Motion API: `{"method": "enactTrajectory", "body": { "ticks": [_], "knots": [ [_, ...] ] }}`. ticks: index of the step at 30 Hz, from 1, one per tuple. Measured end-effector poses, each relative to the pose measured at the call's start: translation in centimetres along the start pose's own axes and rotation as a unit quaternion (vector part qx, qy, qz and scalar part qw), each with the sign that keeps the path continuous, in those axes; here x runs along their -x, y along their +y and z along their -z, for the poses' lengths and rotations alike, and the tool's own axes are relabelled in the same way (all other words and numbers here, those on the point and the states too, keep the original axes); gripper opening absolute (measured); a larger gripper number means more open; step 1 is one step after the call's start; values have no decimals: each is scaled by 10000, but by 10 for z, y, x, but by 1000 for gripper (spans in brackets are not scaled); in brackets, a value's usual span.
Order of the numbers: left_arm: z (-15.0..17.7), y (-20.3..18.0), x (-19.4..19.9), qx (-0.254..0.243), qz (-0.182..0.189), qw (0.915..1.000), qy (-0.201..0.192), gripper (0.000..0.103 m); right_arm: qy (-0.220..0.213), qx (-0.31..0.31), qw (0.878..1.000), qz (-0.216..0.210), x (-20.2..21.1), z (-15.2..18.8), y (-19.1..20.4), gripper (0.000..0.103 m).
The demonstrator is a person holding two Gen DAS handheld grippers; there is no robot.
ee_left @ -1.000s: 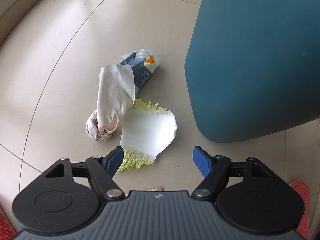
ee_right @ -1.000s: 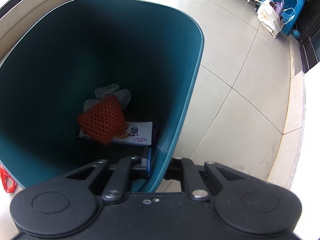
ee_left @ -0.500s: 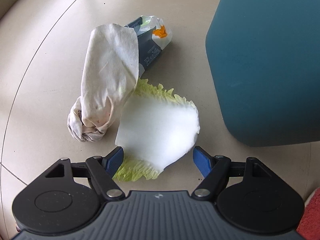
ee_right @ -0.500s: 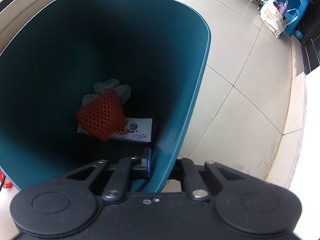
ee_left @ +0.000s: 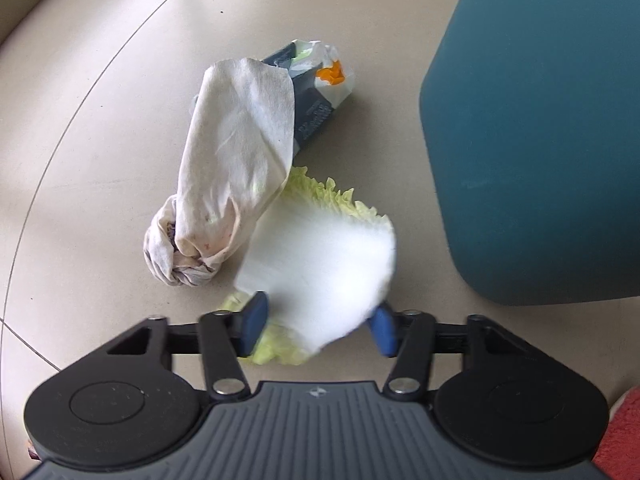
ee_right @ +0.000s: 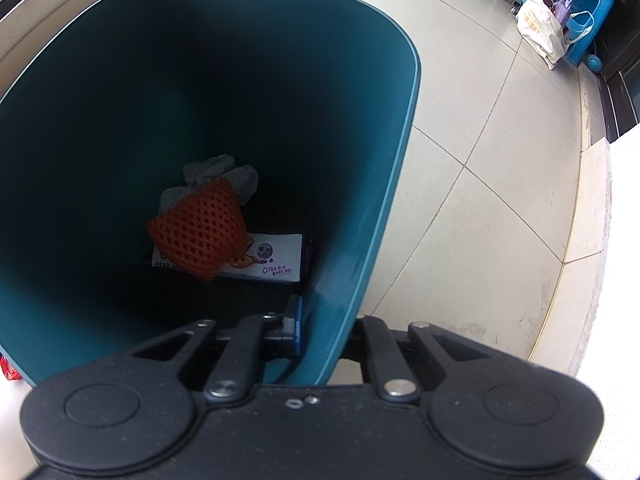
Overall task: Collect trash
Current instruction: 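Close the left tool on the cabbage leaf and lift it, then carry the cabbage leaf into the bin and open the left tool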
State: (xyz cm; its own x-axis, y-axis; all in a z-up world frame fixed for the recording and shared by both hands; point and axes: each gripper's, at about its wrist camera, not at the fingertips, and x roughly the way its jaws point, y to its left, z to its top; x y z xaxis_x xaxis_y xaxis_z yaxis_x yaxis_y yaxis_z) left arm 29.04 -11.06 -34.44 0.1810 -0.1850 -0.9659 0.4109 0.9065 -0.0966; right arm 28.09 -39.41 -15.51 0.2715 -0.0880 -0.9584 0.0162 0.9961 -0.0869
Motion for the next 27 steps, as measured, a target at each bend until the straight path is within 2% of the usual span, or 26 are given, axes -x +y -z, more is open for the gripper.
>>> {"method": "enactTrajectory", "body": {
  "ticks": [2,10,15,18,23,27],
  "knots": [
    [0,-8,6,-110,-207,9997,-51,25,-15,-1,10000,-11,-1,0,0,10],
    [-4,-11,37,66,-427,9989,-187,9,-114,-23,9999,-58,4,9,-5,10],
    [-8,-9,64,351,-466,9982,-150,8,-153,-68,9998,-69,9,11,-7,10],
    [-7,-5,84,539,-380,9975,-258,8,-168,-111,9998,-76,11,12,-9,9],
    [2,5,133,777,-94,9958,-478,8,-187,-179,9996,-92,14,12,-11,9],
    [8,2,175,773,93,9946,-692,8,-192,-182,9996,-101,16,11,-13,9]
  ]
}}
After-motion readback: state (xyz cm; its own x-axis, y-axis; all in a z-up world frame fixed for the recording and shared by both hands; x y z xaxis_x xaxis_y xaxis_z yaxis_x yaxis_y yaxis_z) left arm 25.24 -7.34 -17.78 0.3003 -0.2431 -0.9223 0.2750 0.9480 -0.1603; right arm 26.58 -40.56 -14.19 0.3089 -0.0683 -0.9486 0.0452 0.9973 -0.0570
